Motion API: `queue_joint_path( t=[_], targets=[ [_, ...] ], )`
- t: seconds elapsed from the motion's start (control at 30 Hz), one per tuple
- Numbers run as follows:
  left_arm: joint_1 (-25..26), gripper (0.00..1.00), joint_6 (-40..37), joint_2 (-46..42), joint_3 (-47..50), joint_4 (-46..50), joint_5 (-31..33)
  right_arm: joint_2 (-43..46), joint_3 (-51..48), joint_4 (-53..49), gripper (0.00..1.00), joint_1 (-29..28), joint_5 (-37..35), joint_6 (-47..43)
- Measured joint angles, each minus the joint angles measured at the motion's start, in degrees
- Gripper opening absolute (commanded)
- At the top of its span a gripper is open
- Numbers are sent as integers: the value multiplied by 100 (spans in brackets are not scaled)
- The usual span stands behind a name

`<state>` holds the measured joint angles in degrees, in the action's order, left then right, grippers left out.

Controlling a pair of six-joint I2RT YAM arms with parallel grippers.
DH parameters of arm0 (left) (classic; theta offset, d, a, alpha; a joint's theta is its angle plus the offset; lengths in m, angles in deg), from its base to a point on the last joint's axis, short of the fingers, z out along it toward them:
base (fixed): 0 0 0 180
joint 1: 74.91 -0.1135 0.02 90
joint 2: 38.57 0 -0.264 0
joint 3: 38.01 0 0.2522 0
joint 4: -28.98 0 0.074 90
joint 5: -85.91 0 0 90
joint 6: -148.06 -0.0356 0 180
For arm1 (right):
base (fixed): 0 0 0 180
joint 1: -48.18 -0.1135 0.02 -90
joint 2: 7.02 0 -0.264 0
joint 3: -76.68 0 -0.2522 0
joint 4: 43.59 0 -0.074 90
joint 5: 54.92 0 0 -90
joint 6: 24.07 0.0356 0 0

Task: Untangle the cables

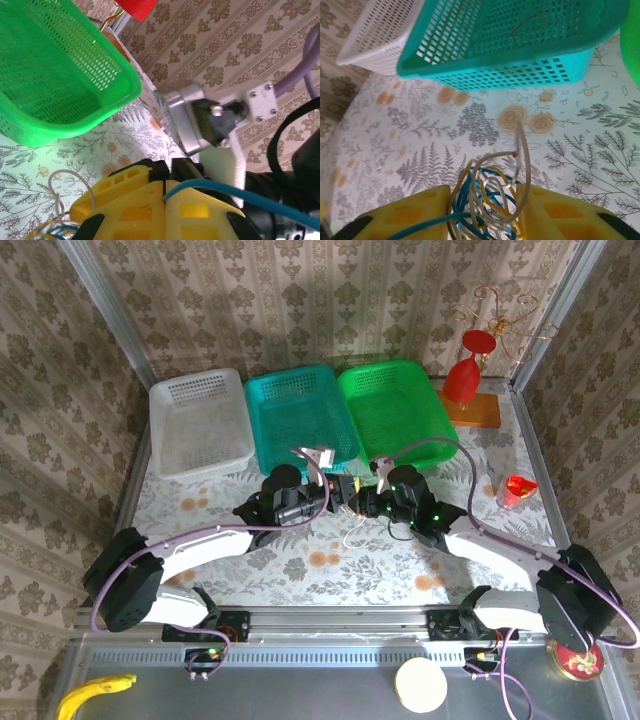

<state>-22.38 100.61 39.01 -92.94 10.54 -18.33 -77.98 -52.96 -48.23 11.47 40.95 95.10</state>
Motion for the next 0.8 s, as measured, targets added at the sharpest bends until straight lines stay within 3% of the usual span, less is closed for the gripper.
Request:
queue_joint_path(
  t=[0.3, 0.8],
  targets=[
    [-92, 0, 72, -190, -138, 494, 31, -503, -645, 575, 26, -9, -382, 273],
    [-909, 0, 79, -1410, -723, 1355, -107, -667, -1298, 719, 36, -9, -555, 610]
  ],
)
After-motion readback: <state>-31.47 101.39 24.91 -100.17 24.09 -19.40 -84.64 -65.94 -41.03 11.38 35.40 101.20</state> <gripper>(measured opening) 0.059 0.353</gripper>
